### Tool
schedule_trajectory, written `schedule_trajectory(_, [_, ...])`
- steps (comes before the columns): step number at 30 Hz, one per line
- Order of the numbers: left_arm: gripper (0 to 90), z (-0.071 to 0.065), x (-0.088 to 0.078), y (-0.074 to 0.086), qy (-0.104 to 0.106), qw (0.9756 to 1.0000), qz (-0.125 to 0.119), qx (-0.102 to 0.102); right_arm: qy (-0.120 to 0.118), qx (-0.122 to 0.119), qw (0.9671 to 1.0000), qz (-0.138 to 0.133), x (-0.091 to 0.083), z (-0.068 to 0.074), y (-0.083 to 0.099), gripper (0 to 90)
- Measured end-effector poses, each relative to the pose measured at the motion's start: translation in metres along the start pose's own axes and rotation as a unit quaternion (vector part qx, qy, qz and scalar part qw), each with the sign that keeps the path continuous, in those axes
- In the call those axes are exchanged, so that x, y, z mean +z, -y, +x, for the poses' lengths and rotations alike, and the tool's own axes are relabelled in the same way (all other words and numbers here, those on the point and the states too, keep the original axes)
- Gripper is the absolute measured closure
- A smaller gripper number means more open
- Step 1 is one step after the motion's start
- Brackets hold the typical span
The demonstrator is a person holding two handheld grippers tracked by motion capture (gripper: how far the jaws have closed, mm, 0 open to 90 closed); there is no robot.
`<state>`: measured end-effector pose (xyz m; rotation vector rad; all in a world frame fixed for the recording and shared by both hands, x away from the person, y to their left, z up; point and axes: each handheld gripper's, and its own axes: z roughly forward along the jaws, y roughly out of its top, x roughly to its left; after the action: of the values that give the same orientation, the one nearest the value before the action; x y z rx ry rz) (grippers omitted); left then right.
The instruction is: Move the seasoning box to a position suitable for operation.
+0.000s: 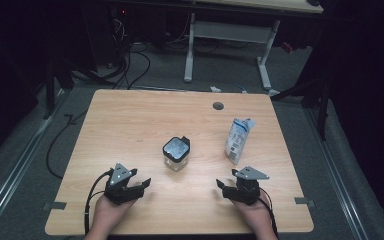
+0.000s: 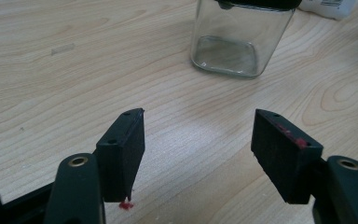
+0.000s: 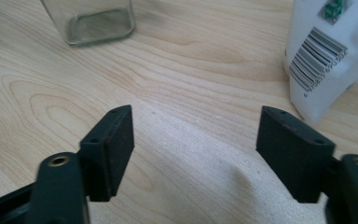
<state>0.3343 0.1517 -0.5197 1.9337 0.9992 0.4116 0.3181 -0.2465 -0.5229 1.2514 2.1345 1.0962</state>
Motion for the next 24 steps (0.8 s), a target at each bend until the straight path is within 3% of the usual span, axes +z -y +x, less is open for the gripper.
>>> schedule_trajectory(3, [35.8, -0.002, 0.001, -0.002, -0.005, 1.0, 0.0, 0.007, 0.005, -0.012, 0.9998, -0.016, -0.001, 0.006, -0.002, 38.1])
schedule_trajectory(8, [39.9, -0.002, 0.003, -0.004, -0.006, 0.9999, -0.004, 0.008, -0.009, -0.004, 0.9999, -0.009, 0.005, 0.008, -0.009, 41.3])
schedule_trajectory(15, [45.3, 0.0, 0.009, -0.004, -0.006, 0.9998, 0.009, 0.015, -0.015, -0.012, 0.9998, 0.0, 0.029, 0.016, -0.032, 44.6])
schedule_trajectory(17, [46.5, 0.001, 0.01, -0.004, -0.008, 0.9998, 0.012, 0.013, -0.017, -0.011, 0.9998, -0.003, 0.031, 0.015, -0.034, 45.4])
schedule_trajectory(19, [47.0, 0.002, 0.013, -0.005, -0.004, 0.9999, 0.013, -0.004, -0.025, -0.003, 0.9997, -0.006, 0.037, 0.014, -0.04, 45.5])
schedule_trajectory(22, [49.3, 0.003, 0.015, -0.005, -0.009, 0.9999, 0.012, -0.004, -0.027, -0.001, 0.9995, -0.016, 0.037, 0.013, -0.041, 46.2])
schedule_trajectory(23, [49.5, 0.003, 0.016, -0.005, -0.011, 0.9999, 0.011, -0.003, -0.035, -0.006, 0.9993, -0.014, 0.038, 0.014, -0.041, 46.6])
schedule_trajectory(24, [50.9, 0.004, 0.018, -0.006, -0.014, 0.9998, 0.01, -0.006, -0.029, -0.014, 0.9994, -0.013, 0.037, 0.015, -0.04, 47.5])
